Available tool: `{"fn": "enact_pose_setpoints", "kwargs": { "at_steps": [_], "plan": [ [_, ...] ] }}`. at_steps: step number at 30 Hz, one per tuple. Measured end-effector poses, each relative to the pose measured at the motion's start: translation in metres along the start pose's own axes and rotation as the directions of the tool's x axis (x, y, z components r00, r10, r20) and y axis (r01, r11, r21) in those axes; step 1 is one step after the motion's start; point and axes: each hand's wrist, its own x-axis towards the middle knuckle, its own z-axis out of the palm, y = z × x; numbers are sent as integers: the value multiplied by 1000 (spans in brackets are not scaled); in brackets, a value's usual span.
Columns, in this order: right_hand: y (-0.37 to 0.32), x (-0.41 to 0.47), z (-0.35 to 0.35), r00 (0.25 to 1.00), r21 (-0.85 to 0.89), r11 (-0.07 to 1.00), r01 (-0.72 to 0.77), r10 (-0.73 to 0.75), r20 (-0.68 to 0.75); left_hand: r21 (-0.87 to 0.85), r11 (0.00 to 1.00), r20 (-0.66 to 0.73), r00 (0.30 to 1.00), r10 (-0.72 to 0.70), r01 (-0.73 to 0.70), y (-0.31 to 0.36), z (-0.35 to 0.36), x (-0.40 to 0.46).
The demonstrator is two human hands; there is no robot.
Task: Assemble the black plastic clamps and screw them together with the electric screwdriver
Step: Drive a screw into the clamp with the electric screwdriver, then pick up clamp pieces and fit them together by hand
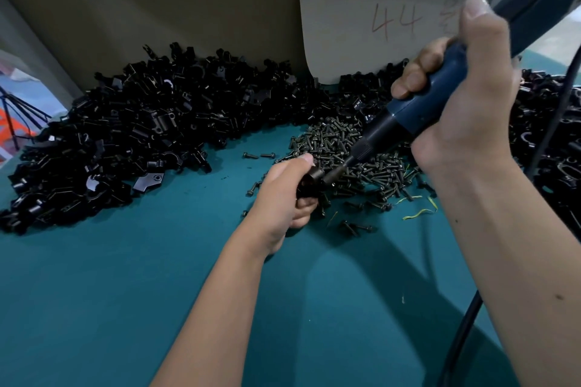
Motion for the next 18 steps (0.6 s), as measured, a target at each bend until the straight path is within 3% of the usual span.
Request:
{"fn": "enact_pose_setpoints", "kwargs": {
  "at_steps": [2,5,9,12,14,16,18],
  "plan": [
    [-2,1,-1,999,49,998,-50,50,-6,-152,988,20,999,-32,35,3,-7,-1],
    [-5,4,-1,987,88,994,-64,76,-139,-395,917,9,998,-61,60,8,-18,-1],
    [7,9,-6,956,-196,954,-229,182,-231,-674,736,-43,992,-116,57,11,-22,-1],
    [26,8,-13,917,-425,813,-398,342,-206,-728,684,-46,992,-121,49,8,-20,2],
    [38,4,-14,900,-522,737,-429,397,-178,-721,691,-41,993,-109,46,7,-18,3],
    [49,-3,-16,900,-580,703,-410,415,-133,-696,717,-45,993,-105,44,8,-16,4],
    [61,-9,-18,942,-734,619,-279,324,-85,-645,763,-68,992,-107,38,8,-15,3]
  ]
}}
